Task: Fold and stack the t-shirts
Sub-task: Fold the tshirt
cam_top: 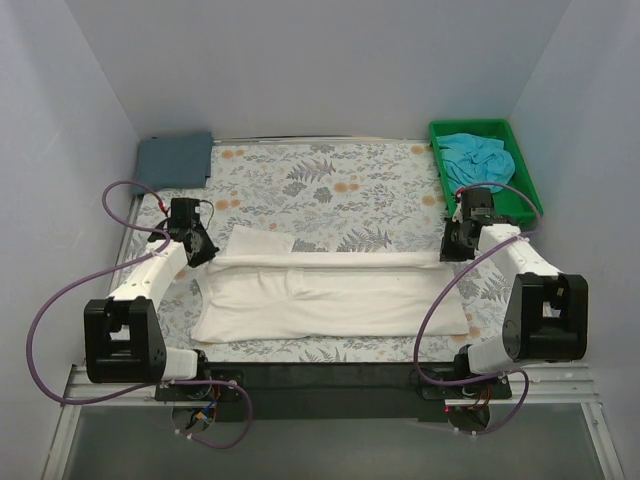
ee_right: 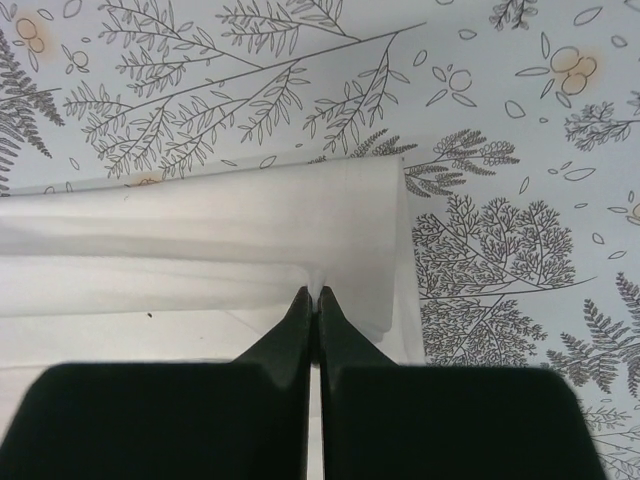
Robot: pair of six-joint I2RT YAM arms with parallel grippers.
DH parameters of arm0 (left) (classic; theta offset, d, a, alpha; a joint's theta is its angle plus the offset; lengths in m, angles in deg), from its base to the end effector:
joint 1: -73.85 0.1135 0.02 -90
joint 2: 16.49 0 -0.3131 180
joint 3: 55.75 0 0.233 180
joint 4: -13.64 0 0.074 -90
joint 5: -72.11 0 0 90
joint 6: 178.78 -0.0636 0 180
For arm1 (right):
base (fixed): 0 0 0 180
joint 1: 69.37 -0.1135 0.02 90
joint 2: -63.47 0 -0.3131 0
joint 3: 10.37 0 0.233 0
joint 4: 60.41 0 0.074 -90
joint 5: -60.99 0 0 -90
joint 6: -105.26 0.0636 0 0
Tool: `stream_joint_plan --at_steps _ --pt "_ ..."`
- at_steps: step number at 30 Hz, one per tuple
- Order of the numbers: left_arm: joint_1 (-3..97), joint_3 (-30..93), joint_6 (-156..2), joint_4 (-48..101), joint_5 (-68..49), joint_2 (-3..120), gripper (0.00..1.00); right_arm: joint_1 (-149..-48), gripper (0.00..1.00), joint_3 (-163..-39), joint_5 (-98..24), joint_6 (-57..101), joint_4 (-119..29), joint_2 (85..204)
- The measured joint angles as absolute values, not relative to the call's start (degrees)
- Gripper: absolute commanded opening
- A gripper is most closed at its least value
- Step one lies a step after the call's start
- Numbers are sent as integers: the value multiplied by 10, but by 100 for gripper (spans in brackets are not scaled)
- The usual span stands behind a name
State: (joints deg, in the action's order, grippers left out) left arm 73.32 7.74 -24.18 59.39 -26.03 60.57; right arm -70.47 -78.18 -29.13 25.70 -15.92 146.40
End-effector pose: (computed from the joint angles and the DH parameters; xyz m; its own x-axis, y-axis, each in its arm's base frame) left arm 0.2463 0.0067 0.2462 -0.3119 -0.8914 -0.3289 -0.8039 0.4321 -0.4087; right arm 0.2760 0.0054 0.2447 -0.8518 0.1649 -0.4972 0.1364 0.9862 0.0934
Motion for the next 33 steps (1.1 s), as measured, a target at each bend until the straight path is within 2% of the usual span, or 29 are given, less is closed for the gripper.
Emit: stream_joint_plan --at_steps 20,33 --pt "734 49 -183 629 -261 622 0 -704 1 -750 -279 301 -159 1498" --pt "734 70 -181 651 -266 587 0 -704 1 -785 -239 294 -147 1452"
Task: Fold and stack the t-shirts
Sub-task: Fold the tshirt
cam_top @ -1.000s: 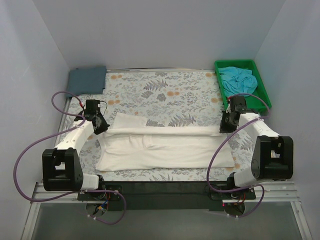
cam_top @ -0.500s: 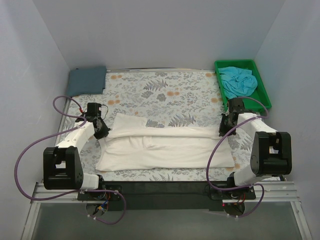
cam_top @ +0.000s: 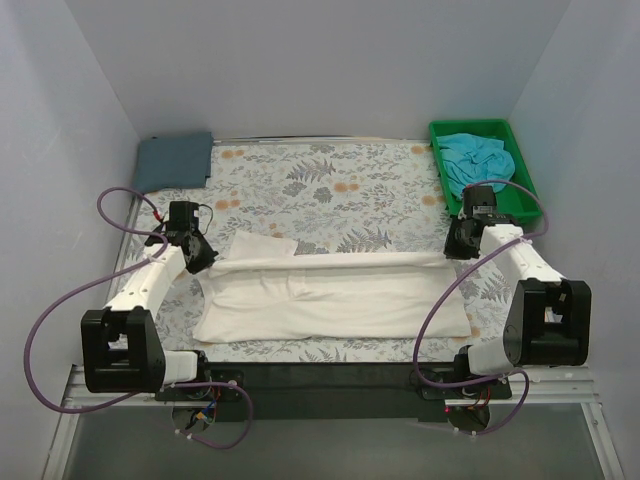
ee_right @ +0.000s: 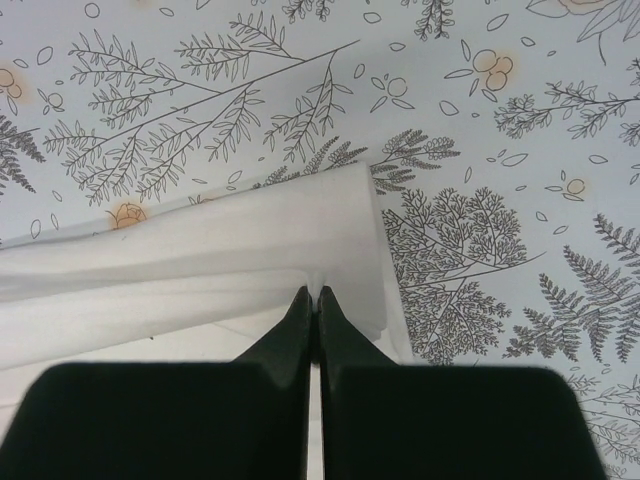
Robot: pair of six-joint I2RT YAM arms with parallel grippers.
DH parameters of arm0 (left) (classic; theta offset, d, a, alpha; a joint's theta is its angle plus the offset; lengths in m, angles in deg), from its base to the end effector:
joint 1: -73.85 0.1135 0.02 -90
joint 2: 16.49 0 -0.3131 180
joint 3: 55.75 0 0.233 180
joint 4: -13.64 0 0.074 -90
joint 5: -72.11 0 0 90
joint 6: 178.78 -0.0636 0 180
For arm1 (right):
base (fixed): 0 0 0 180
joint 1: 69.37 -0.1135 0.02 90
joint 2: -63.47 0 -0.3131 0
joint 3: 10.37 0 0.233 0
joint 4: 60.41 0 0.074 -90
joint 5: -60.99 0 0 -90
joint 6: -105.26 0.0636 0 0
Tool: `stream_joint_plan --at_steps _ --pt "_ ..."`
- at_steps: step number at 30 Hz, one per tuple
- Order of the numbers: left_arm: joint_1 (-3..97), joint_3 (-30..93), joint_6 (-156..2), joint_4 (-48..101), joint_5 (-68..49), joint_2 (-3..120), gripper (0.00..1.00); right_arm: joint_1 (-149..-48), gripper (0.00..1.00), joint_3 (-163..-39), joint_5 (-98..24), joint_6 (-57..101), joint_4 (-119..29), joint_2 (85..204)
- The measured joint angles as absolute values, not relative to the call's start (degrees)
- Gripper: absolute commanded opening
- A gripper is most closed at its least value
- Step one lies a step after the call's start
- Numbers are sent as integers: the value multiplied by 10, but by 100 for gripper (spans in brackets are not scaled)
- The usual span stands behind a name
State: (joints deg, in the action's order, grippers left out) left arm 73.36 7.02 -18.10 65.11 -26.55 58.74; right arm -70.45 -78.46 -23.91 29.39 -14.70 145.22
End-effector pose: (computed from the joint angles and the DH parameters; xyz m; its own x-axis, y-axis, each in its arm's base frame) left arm 0.2279 0.0076 0.2430 -0.2427 -0.9309 -0.2730 -0.8667 0.3345 -0.3700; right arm 0.2715 -0.0005 0.2501 -0.8278 0.2276 -0.5128 0.2357 0.9705 0.0502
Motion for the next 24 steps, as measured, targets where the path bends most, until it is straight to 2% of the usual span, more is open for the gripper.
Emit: stream_joint_plan --at_steps 9,15,17,19,23,24 --pt "734 60 -162 664 -260 572 0 -704 1 -780 -222 287 -136 1447" --pt "734 60 -137 677 -239 597 0 -704 1 -776 -216 296 -131 1488" --pt "734 58 -128 682 -229 608 0 -704 3 -768 -216 300 -129 1499" --pt "734 56 -122 688 -223 615 2 -704 14 -758 -215 302 -126 1506" --pt "734 54 -115 696 -210 621 20 -704 20 -750 -213 303 -123 1508" --pt "734 54 -112 700 -207 621 33 -704 23 -750 -212 304 -123 1508"
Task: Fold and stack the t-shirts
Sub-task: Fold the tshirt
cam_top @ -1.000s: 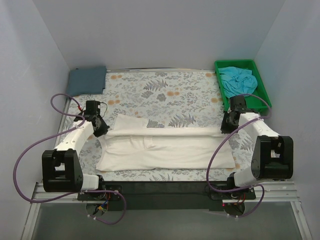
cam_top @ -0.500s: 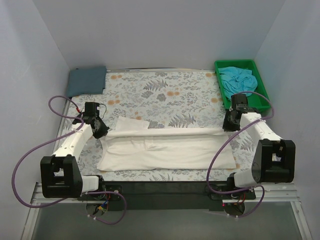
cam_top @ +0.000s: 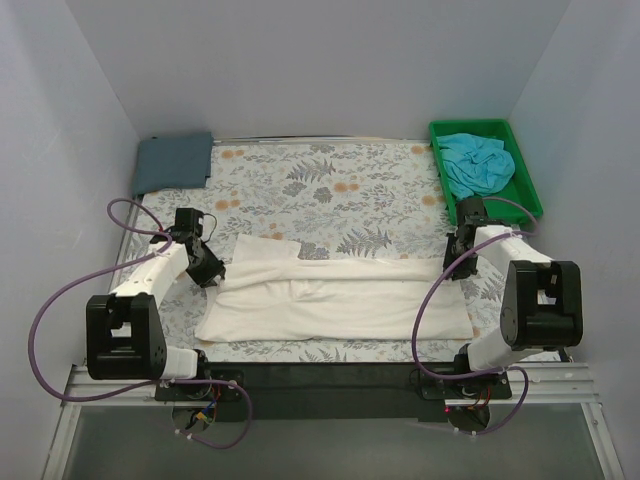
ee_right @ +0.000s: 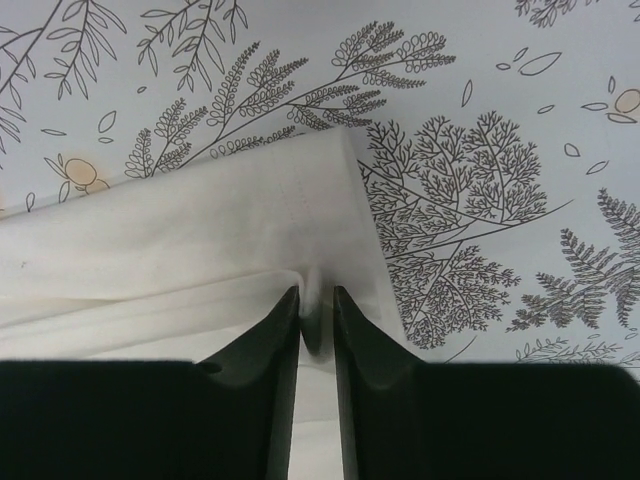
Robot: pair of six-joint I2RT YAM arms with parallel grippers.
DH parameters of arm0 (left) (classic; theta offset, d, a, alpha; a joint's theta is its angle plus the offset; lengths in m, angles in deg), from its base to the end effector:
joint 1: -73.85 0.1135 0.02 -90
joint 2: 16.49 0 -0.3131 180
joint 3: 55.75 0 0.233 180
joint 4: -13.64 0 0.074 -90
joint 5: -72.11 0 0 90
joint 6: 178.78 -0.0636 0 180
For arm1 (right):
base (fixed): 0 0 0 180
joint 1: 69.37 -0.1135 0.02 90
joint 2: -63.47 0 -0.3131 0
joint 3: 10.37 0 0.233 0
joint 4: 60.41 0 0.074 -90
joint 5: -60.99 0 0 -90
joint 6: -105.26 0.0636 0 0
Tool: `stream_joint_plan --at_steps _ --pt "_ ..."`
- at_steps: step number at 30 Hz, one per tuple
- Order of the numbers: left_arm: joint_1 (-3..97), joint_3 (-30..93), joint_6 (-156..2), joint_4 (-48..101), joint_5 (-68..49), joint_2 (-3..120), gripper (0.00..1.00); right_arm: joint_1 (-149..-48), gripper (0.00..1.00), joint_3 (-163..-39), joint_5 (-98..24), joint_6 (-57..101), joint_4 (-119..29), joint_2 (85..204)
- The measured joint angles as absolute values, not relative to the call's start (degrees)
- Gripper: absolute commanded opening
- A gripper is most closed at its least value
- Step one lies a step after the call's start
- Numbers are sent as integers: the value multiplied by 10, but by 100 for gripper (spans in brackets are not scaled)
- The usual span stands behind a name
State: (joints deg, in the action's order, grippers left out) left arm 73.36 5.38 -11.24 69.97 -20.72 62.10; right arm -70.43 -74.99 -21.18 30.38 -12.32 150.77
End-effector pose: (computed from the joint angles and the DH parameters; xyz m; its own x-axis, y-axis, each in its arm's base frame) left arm 0.2187 0.0013 0.2184 -0.2021 -0.9736 -0.1065 -0.9387 0.2235 -0.2624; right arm 0.2655 -0.0038 0.2070 -0.9044 0.2417 -0.3515 0.2719 0.9616 -0.0383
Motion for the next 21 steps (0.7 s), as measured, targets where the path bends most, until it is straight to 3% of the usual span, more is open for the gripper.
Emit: stream_joint_plan --at_steps 2,3,5,15,21 --pt "734 54 -111 706 -203 621 50 -704 32 -748 -209 306 -124 1504" --pt "734 54 -110 708 -202 620 66 -704 35 -744 -207 306 -124 1499" --pt "734 54 -108 715 -202 613 76 -703 40 -739 -206 304 -117 1481" --pt "734 119 -102 742 -179 549 78 -701 43 -738 -237 301 -102 1394" --pt "733 91 -80 724 -141 549 77 -701 43 -725 -282 302 -102 1384"
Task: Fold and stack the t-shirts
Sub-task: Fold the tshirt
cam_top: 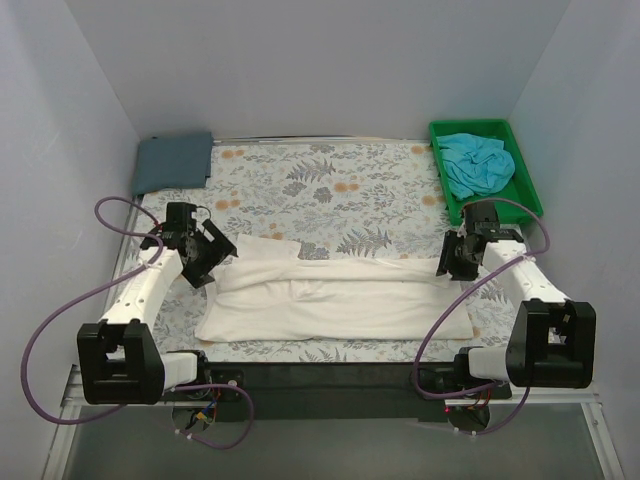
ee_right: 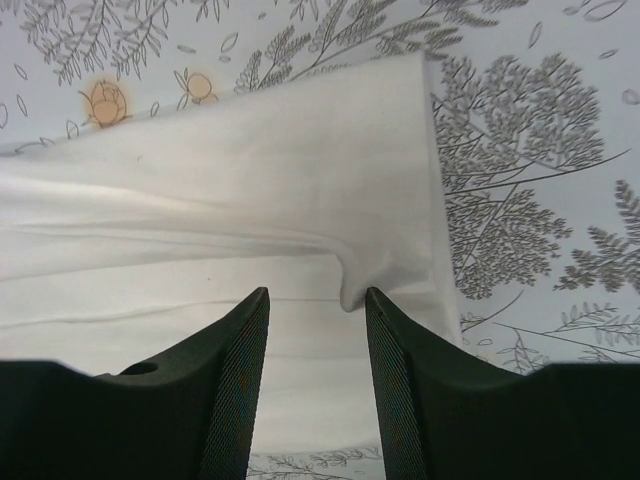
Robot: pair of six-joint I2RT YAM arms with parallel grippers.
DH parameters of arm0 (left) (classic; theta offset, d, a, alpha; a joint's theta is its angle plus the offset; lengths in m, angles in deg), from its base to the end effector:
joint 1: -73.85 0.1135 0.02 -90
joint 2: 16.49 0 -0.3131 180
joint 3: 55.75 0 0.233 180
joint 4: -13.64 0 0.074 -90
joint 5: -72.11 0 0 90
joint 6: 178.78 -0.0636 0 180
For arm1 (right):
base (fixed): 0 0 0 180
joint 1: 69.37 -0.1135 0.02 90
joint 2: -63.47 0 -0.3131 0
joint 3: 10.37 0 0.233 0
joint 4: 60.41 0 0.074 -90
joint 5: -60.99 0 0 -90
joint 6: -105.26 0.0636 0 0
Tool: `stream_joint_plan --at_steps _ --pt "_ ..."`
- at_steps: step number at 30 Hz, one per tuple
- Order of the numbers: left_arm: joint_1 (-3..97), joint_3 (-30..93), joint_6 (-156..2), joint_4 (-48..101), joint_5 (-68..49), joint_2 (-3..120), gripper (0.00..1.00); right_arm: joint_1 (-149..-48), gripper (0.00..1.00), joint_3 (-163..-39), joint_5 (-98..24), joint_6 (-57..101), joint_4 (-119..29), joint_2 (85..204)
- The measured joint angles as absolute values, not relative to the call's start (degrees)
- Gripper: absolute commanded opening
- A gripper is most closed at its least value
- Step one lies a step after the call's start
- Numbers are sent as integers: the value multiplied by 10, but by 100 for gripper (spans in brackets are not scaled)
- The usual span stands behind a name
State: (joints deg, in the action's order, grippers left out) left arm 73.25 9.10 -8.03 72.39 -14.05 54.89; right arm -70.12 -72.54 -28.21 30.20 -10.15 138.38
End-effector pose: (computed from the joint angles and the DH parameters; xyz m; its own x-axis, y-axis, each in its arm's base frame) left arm 0.2089 -0.0064 0.2589 -0.1840 -0.9829 -0.0072 -0.8903 0.1697 -0.4225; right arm 0.2282 0.0021 0.2418 -0.8626 0.2465 -0.4419 0.2232 0.9691 0.1050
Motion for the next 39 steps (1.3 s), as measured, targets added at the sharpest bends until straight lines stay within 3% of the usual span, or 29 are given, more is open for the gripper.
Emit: stream_joint_plan --at_steps 7,14,25,32,39 --pt "733 7 -48 687 -112 564 77 -701 44 -639 -341 316 -110 1387" --pt "733 -10 -28 639 -111 614 75 -697 43 -631 -365 334 -132 1397" --pt "766 98 -37 597 -101 739 75 -698 43 -698 -390 347 -178 1481" --pt "775 92 -51 589 -135 724 76 -696 43 -692 -341 340 -185 1467" --pt "775 61 -60 610 -153 670 83 -686 48 -690 -291 323 -169 1443"
